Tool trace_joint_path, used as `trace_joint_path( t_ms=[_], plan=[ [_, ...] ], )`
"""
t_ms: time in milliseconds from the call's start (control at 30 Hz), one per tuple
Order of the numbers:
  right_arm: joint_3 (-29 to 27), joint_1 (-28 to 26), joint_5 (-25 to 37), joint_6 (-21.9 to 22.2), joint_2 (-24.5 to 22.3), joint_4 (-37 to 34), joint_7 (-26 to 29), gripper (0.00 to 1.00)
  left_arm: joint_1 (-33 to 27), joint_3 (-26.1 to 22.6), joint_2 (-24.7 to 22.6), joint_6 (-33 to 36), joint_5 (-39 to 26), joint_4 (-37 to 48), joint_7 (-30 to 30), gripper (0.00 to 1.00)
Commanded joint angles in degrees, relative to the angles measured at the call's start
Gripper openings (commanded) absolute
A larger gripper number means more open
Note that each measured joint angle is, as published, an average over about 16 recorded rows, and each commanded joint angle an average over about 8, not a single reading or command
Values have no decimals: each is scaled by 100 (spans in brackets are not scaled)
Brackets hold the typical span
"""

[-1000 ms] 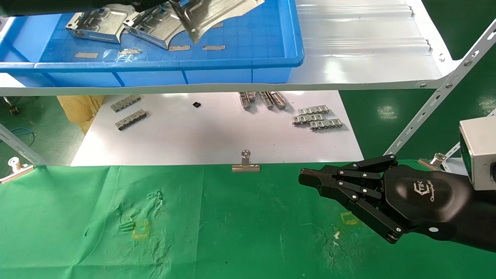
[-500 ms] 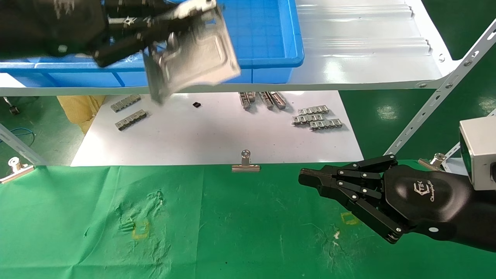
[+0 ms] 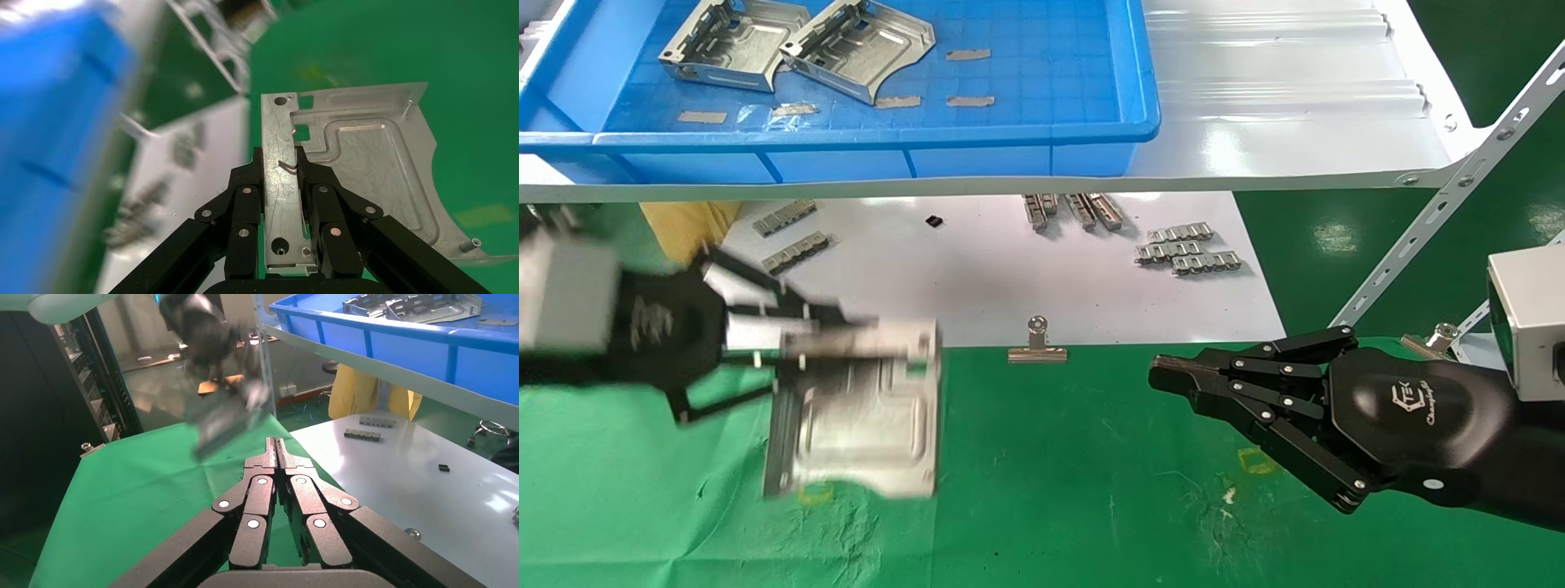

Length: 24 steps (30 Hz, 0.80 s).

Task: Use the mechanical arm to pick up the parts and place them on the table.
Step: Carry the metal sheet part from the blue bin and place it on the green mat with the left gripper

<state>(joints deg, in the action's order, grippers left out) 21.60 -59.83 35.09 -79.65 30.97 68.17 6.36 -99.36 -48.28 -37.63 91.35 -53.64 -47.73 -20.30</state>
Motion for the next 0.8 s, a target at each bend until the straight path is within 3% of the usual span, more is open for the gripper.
trace_joint_path(
  t_ms=[33, 300, 800],
  plan=[
    [0, 0, 0, 0, 0, 0, 0, 0, 82, -248, 104, -1, -115, -137, -184, 0],
    [0, 0, 0, 0, 0, 0, 0, 0, 185, -1031, -65, -156, -501, 322, -721, 0],
    [0, 0, 0, 0, 0, 0, 0, 0, 263, -1260, -511, -709, -995, 1342, -1289, 0]
  ],
)
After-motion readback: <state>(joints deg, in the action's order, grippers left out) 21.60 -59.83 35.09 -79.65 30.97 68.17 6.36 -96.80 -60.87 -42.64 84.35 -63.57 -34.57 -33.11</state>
